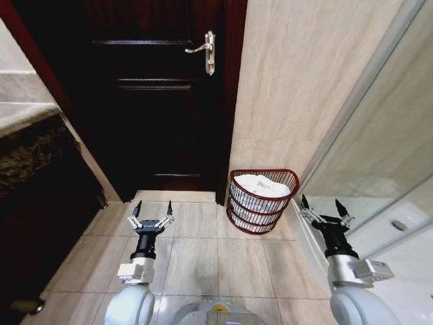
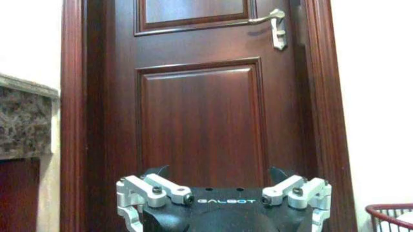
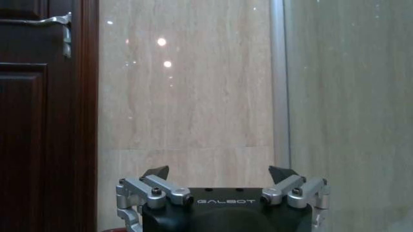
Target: Discard the used towel into the hamper.
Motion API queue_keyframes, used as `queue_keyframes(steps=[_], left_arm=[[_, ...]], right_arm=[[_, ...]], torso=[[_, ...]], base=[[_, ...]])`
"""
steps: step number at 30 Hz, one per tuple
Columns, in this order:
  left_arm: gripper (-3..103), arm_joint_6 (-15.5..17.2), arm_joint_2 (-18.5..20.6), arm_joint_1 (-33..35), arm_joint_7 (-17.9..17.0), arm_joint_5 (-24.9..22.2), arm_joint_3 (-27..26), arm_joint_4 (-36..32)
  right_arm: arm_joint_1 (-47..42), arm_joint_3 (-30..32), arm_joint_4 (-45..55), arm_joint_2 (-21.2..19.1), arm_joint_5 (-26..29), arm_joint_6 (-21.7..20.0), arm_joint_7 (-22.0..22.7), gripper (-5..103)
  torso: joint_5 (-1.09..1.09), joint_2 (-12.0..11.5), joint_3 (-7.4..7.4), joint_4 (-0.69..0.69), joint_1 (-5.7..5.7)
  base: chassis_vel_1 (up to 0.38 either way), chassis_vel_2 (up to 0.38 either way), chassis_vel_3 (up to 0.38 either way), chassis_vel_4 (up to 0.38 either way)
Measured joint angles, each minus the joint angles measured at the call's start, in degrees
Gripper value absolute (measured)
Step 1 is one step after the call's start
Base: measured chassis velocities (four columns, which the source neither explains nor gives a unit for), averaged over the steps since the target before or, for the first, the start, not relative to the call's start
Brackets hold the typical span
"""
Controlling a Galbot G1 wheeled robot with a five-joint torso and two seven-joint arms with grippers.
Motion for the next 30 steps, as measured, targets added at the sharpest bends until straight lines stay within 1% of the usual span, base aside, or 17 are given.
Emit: queue_keyframes(steps=[5,8,12,15,16,17,18,19,21,22,23,24,25,26,30], left_arm=[[100,0.56,-0.24,0.04,-0.34,1.14,1.07,-0.61],[100,1.13,-0.25,0.09,-0.85,1.65,1.48,-1.07],[100,2.04,-0.20,0.23,-1.19,2.13,1.72,-1.67],[100,4.57,0.63,0.36,-1.55,2.82,1.54,-2.41],[100,4.57,0.63,0.36,-1.55,2.82,1.54,-2.41],[100,5.03,1.02,0.37,-1.33,3.03,0.87,-2.43],[100,5.39,1.60,0.40,-0.80,3.14,-0.38,-2.42],[100,5.39,1.60,0.40,-0.80,3.14,-0.38,-2.42],[100,5.47,2.46,0.42,-0.75,2.52,-2.01,-1.94],[100,5.38,2.63,0.39,-0.77,2.29,-2.44,-1.72],[100,5.38,2.63,0.39,-0.77,2.29,-2.44,-1.72],[100,4.78,2.99,0.18,-0.82,1.82,-3.46,-0.98],[100,3.98,3.29,-0.24,-0.83,0.94,-5.03,-0.03],[100,3.92,3.37,-0.41,-0.83,0.23,-5.32,0.01],[100,4.04,3.32,-1.12,-0.87,-0.59,-5.19,0.11]], right_arm=[[0.00,0.52,-0.56,-0.79,0.93,0.18,-0.78,100],[0.39,1.22,-1.54,-0.83,2.00,0.20,-1.48,100],[1.05,2.68,-2.53,-0.23,3.47,-1.08,-2.85,100],[1.60,4.34,-3.13,0.61,3.91,-2.79,-6.06,100],[1.60,4.34,-3.13,0.61,3.91,-2.79,-6.06,100],[1.74,4.86,-3.57,0.66,3.67,-2.78,-7.43,100],[1.98,5.57,-4.74,0.74,2.90,-2.21,-10.40,100],[1.98,5.57,-4.74,0.74,2.90,-2.21,-10.40,100],[2.04,5.36,-6.46,1.00,1.48,-0.76,-13.22,100],[1.99,4.92,-6.77,1.18,1.07,-0.47,-13.51,100],[1.99,4.92,-6.77,1.18,1.07,-0.47,-13.51,100],[1.97,3.66,-7.11,1.84,0.34,-0.30,-13.60,100],[2.75,0.43,-7.40,3.49,-0.74,-0.31,-11.54,100],[3.34,-0.73,-7.55,4.22,-1.17,-0.34,-10.51,100],[4.78,-3.23,-7.45,5.79,-2.28,-0.35,-7.97,100]], torso=[[0.00,0.73,0.54,-0.04,0.18],[0.00,1.37,0.96,-0.02,0.39],[0.01,2.09,1.52,-0.02,0.56],[0.00,3.15,2.38,-0.03,0.75],[0.00,3.15,2.38,-0.03,0.75],[-0.01,3.43,2.57,-0.03,0.82],[-0.01,3.80,2.81,-0.02,0.96],[-0.01,3.80,2.81,-0.02,0.96],[0.00,4.44,3.27,-0.02,1.15],[0.00,4.61,3.36,-0.02,1.20],[0.00,4.61,3.36,-0.02,1.20],[0.01,4.98,3.63,-0.02,1.32],[-0.02,5.71,4.25,-0.03,1.44],[0.00,6.01,4.49,-0.02,1.49],[0.00,6.97,5.13,-0.02,1.81]], base=[[0.000,0.000,0.000,0.000],[0.000,0.000,0.000,0.000],[0.000,0.000,0.000,0.000],[0.000,0.000,0.000,0.000],[0.000,0.000,0.000,0.000],[0.000,0.000,0.000,0.000],[0.000,0.000,0.000,0.000],[0.000,0.000,0.000,0.000],[0.000,0.000,0.000,0.000],[0.000,0.000,0.000,0.000],[0.000,0.000,0.000,0.000],[0.000,0.000,0.000,0.000],[0.000,0.000,0.000,0.000],[0.000,0.000,0.000,0.000],[0.000,0.000,0.000,0.000]])
